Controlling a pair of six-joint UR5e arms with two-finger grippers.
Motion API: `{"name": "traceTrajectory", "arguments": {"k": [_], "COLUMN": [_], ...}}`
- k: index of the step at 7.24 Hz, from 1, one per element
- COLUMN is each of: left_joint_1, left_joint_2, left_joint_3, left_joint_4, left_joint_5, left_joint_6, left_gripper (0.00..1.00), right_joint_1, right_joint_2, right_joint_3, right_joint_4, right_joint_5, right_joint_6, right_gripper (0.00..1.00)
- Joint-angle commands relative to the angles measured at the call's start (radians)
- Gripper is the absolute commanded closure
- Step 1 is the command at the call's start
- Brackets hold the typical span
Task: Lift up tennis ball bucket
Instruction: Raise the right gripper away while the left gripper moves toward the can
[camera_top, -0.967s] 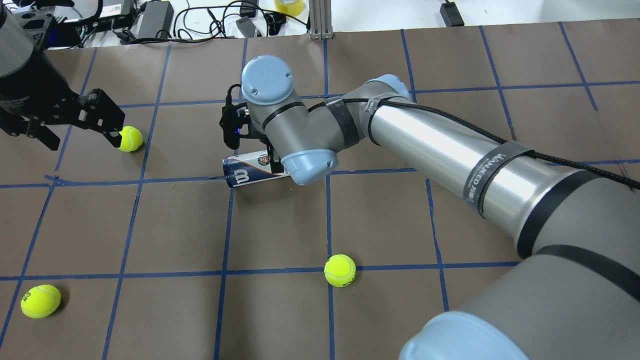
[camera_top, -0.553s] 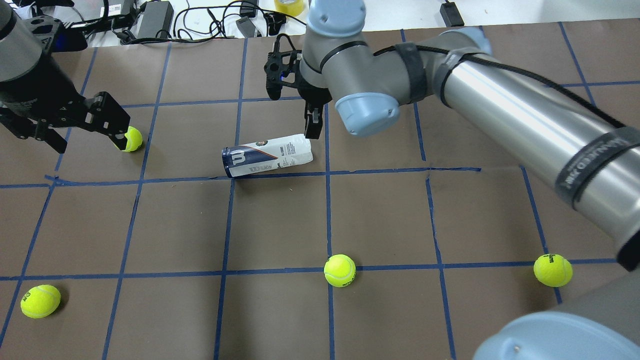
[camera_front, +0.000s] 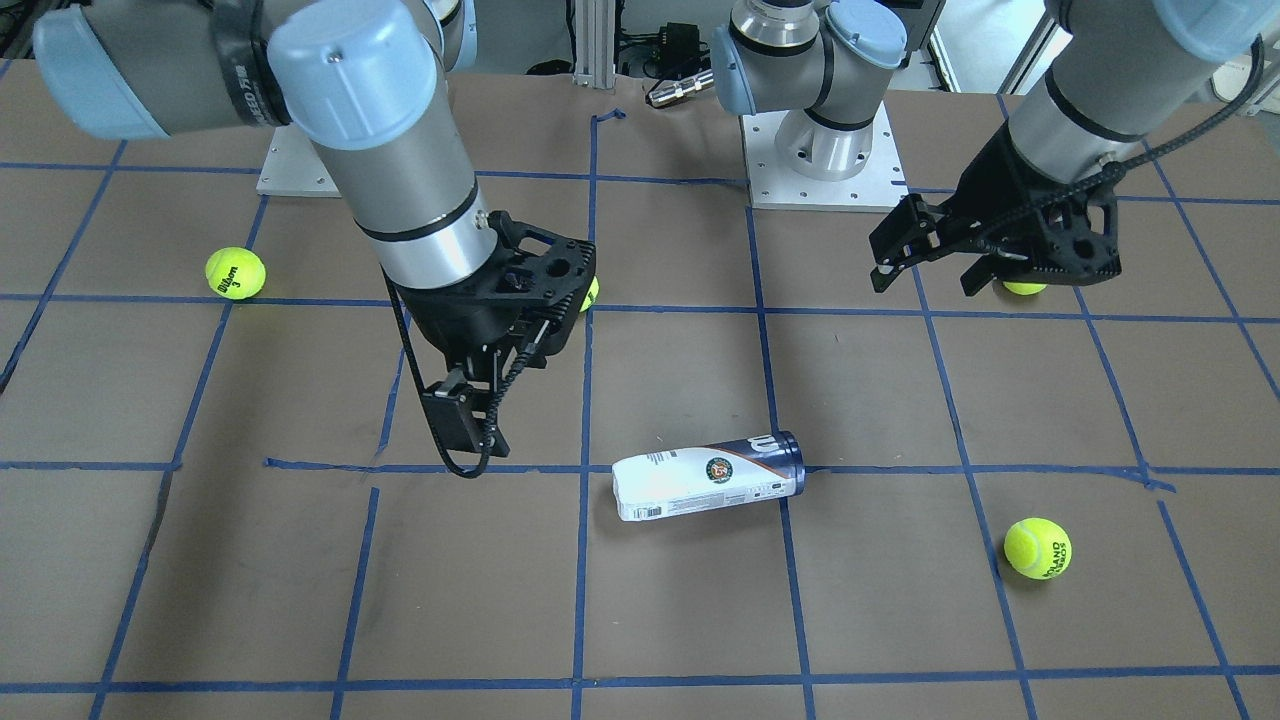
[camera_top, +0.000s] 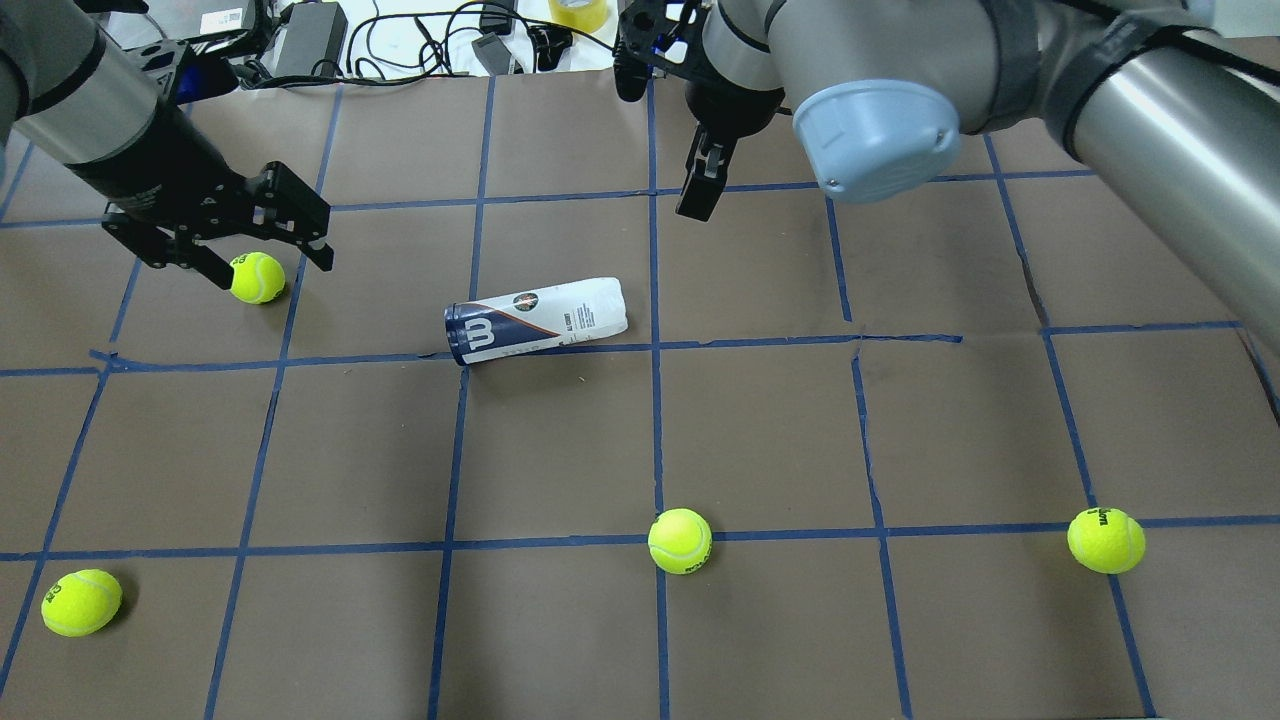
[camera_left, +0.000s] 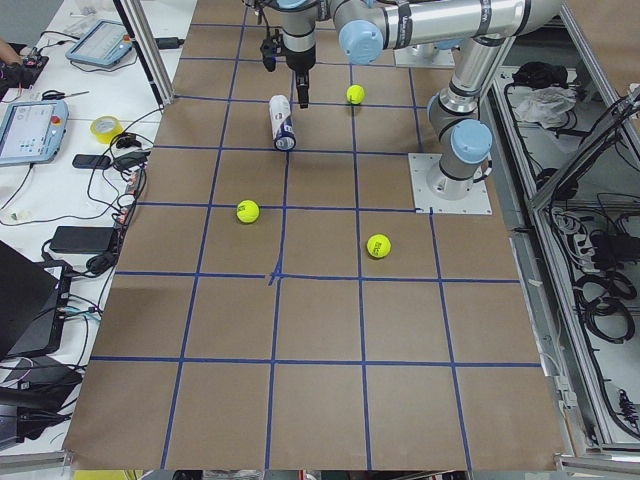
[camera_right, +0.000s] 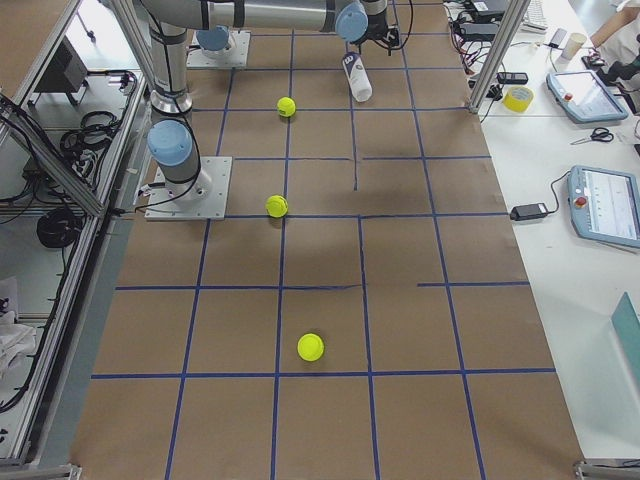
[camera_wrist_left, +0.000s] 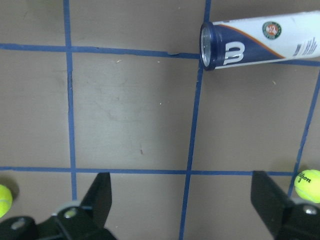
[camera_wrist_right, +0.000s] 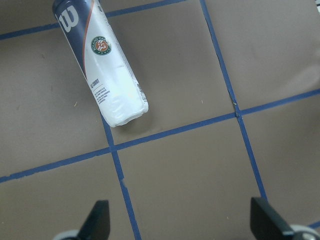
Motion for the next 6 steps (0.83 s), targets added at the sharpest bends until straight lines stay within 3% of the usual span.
{"name": "traceTrajectory", "arguments": {"k": [1,3,5,6], "left_joint_1": [0.026,0.076,0.079,0.079], "left_joint_2": [-0.084,-0.141,-0.223,-0.260], "left_joint_3": [-0.017,-0.042,-0.086,-0.111], "left_joint_4": [0.039,0.071,0.204,0.241], "left_joint_5": [-0.159,-0.274,-0.324,-0.408], "left_joint_6": [0.013,0.088,0.087,0.081], "left_gripper": [0.00,0.00,0.00,0.00], "right_joint_1": [-0.074,-0.159,-0.250,-0.249], "right_joint_2": [-0.087,-0.145,-0.200,-0.226], "right_joint_3": [-0.002,0.003,0.006,0.011], "right_joint_4": [0.075,0.170,0.319,0.366], "right_joint_5": [-0.002,-0.016,-0.017,-0.022], "right_joint_6": [0.168,0.227,0.243,0.366], "right_gripper": [0.00,0.00,0.00,0.00]}}
